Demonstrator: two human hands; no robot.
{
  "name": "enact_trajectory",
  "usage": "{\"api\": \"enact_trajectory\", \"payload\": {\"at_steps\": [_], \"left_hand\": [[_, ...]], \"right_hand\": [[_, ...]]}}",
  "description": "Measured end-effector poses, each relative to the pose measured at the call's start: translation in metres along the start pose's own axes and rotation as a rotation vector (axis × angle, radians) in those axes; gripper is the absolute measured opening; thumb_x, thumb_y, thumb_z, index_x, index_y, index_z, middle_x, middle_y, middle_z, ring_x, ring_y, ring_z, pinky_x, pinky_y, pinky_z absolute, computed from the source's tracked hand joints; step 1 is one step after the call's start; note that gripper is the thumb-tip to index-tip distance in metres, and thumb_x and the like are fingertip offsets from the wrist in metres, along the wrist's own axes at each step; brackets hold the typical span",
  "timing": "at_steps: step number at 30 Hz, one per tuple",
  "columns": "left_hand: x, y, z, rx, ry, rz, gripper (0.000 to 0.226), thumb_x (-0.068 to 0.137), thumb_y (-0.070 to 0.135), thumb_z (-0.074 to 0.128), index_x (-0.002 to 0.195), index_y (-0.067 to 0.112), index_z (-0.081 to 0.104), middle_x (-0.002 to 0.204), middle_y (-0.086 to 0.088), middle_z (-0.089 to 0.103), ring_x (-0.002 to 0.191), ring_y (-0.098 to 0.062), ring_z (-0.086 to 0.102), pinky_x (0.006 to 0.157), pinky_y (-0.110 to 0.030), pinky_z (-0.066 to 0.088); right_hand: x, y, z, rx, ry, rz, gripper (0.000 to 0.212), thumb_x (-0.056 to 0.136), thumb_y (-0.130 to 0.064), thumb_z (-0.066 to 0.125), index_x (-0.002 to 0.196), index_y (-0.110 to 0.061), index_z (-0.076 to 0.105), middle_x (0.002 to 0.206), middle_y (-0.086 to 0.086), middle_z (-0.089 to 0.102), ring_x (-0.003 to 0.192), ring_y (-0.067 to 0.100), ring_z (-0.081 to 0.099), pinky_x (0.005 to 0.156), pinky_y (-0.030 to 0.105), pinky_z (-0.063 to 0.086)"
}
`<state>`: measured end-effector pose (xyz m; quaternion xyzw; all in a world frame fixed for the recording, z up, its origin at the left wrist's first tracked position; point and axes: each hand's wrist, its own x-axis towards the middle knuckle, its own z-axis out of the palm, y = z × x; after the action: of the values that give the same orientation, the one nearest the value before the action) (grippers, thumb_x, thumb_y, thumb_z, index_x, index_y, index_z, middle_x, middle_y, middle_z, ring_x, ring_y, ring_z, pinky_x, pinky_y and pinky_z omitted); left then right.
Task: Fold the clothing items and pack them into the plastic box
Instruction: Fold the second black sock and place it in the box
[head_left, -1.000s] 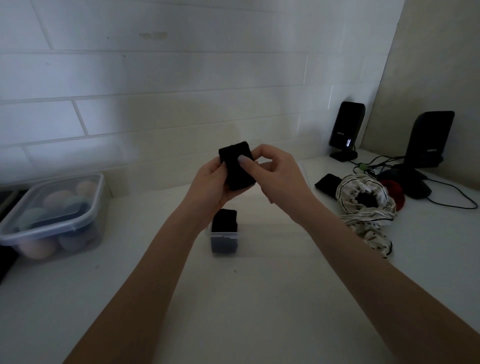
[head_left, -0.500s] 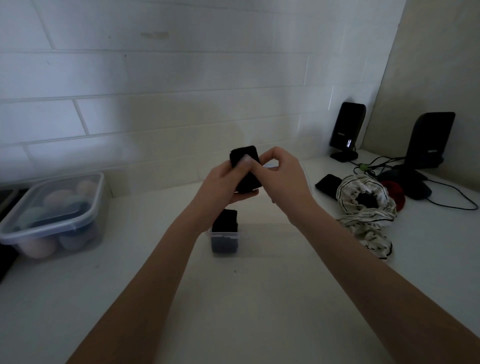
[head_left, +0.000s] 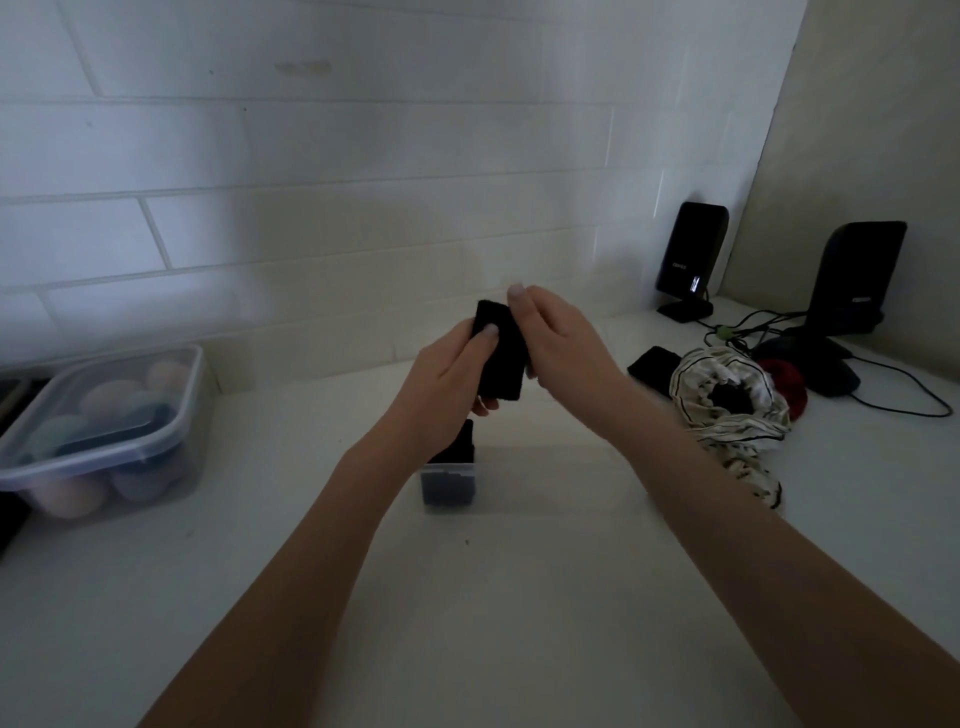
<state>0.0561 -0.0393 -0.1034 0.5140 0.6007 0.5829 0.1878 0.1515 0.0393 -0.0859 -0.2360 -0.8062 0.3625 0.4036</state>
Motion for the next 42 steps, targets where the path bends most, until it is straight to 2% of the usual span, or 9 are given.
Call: {"api": "enact_trajectory", "payload": {"at_steps": [6, 9, 12, 15, 22, 26, 29, 33, 42], "left_hand": [[-0.001, -0.002, 0.0, 0.174, 0.172, 0.185, 0.038, 0.1, 0.033, 0.032, 0.09, 0.004, 0.055, 0.068, 0.002, 0.051, 0.057, -0.004, 0.047, 0.052, -0.017, 0.041], [-0.001, -0.003, 0.001, 0.318, 0.282, 0.287, 0.036, 0.1, 0.031, 0.031, 0.082, 0.008, 0.052, 0.06, 0.007, 0.047, 0.053, -0.004, 0.047, 0.049, -0.012, 0.037], [-0.001, -0.004, 0.001, 0.461, 0.385, 0.297, 0.037, 0.095, 0.039, 0.026, 0.077, 0.015, 0.049, 0.055, 0.01, 0.045, 0.048, -0.007, 0.046, 0.047, -0.013, 0.035], [-0.002, -0.003, -0.002, 0.507, 0.453, 0.302, 0.037, 0.095, 0.04, 0.025, 0.071, 0.019, 0.045, 0.05, 0.01, 0.042, 0.046, -0.007, 0.044, 0.045, -0.016, 0.028], [0.001, -0.003, 0.001, 0.317, 0.376, 0.281, 0.043, 0.1, 0.031, 0.031, 0.058, 0.025, 0.038, 0.051, 0.007, 0.041, 0.049, -0.004, 0.044, 0.046, -0.015, 0.033], [0.003, -0.004, 0.002, 0.187, 0.343, 0.198, 0.045, 0.1, 0.031, 0.03, 0.057, 0.02, 0.037, 0.053, 0.005, 0.04, 0.045, -0.002, 0.04, 0.046, -0.012, 0.033], [0.004, -0.003, 0.001, 0.178, 0.344, 0.171, 0.046, 0.101, 0.031, 0.029, 0.057, 0.019, 0.037, 0.053, 0.005, 0.039, 0.044, -0.002, 0.039, 0.045, -0.012, 0.032], [0.004, -0.001, -0.003, 0.149, 0.369, 0.173, 0.043, 0.1, 0.029, 0.032, 0.059, 0.018, 0.039, 0.055, 0.004, 0.041, 0.043, 0.002, 0.041, 0.044, -0.011, 0.032], [0.004, -0.008, -0.013, 0.651, 0.341, 0.272, 0.045, 0.096, 0.042, 0.03, 0.068, 0.014, 0.052, 0.06, -0.002, 0.059, 0.057, -0.023, 0.058, 0.058, -0.039, 0.047]], "right_hand": [[-0.008, -0.002, 0.01, -0.156, 0.03, -0.181, 0.03, 0.1, -0.024, 0.038, 0.071, -0.016, 0.035, 0.056, -0.007, 0.039, 0.048, 0.003, 0.041, 0.049, 0.014, 0.033], [-0.01, -0.003, 0.019, 0.022, 0.102, -0.098, 0.032, 0.1, -0.025, 0.038, 0.069, -0.015, 0.038, 0.058, -0.003, 0.04, 0.05, 0.003, 0.039, 0.048, 0.014, 0.032], [-0.015, -0.008, 0.029, 0.248, 0.064, 0.134, 0.039, 0.1, -0.037, 0.03, 0.093, -0.003, 0.05, 0.071, 0.01, 0.055, 0.055, 0.012, 0.051, 0.039, 0.016, 0.038], [-0.02, -0.008, 0.037, 0.188, 0.054, 0.177, 0.048, 0.099, -0.046, 0.025, 0.101, -0.006, 0.052, 0.081, 0.018, 0.066, 0.055, 0.023, 0.06, 0.039, 0.024, 0.042], [-0.024, -0.012, 0.038, 0.16, 0.146, 0.025, 0.03, 0.101, -0.029, 0.03, 0.084, -0.008, 0.043, 0.067, 0.004, 0.045, 0.061, 0.015, 0.045, 0.062, 0.041, 0.046], [-0.019, -0.012, 0.039, 0.337, 0.1, 0.126, 0.027, 0.102, -0.022, 0.03, 0.085, -0.006, 0.044, 0.069, 0.01, 0.042, 0.062, 0.016, 0.045, 0.06, 0.03, 0.043], [-0.018, -0.011, 0.04, 0.275, 0.115, 0.124, 0.026, 0.101, -0.024, 0.032, 0.087, -0.005, 0.044, 0.07, 0.008, 0.046, 0.071, 0.022, 0.051, 0.064, 0.038, 0.049], [-0.013, -0.015, 0.023, 0.203, -0.05, 0.128, 0.026, 0.1, -0.032, 0.035, 0.093, -0.008, 0.044, 0.069, 0.004, 0.051, 0.051, 0.014, 0.053, 0.035, 0.02, 0.04], [-0.002, -0.012, -0.026, -0.067, -0.42, 0.289, 0.008, 0.093, -0.021, 0.055, 0.089, -0.016, 0.05, 0.072, 0.007, 0.061, 0.055, 0.017, 0.059, 0.042, 0.021, 0.05]]}}
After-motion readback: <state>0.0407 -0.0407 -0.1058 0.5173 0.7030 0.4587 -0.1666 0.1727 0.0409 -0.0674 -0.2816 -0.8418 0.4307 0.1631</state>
